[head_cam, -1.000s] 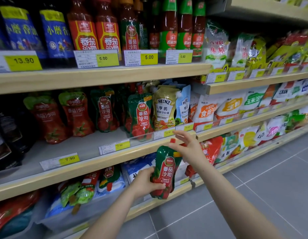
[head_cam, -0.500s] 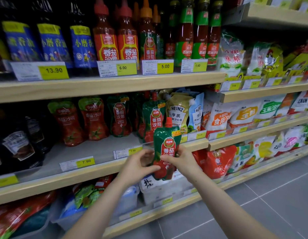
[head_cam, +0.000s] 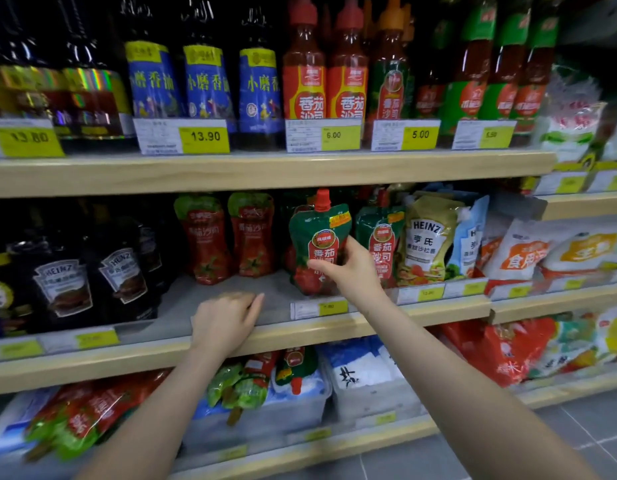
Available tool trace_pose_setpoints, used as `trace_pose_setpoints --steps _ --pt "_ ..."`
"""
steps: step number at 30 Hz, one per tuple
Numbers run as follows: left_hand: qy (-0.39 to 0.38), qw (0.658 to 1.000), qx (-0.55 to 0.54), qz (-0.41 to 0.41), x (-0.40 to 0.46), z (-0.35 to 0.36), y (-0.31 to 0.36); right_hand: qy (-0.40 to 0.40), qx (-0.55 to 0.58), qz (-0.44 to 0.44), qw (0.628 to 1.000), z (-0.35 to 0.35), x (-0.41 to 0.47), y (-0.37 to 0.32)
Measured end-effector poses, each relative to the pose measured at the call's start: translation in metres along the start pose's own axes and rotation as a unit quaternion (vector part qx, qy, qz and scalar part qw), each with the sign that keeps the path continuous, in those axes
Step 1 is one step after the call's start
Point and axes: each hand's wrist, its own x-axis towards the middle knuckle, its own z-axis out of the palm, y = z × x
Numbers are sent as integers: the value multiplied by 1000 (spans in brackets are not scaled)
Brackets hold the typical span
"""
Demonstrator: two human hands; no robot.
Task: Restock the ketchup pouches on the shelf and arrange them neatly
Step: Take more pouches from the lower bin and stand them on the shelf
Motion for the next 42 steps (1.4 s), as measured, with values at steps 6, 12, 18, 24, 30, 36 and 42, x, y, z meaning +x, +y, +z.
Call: trace_pose_setpoints --steps 6,12,18,24,30,36,42 --pt "5 998 13 54 0 2 0 -1 -8 41 999 23 11 19" --pt "25 998 19 59 0 3 0 0 -32 77 997 26 15 17" --pt "68 994 20 78 -3 3 0 34 -189 79 978 24 -1 26" --pt "63 994 31 83 -2 6 -1 49 -164 96 981 32 7 25" --pt "60 995 19 76 -1 8 -1 62 -164 114 978 38 21 26" --pt "58 995 25 77 -1 7 0 67 -165 124 976 42 29 28" --pt "45 996 24 74 -2 5 1 44 -153 143 977 40 31 22"
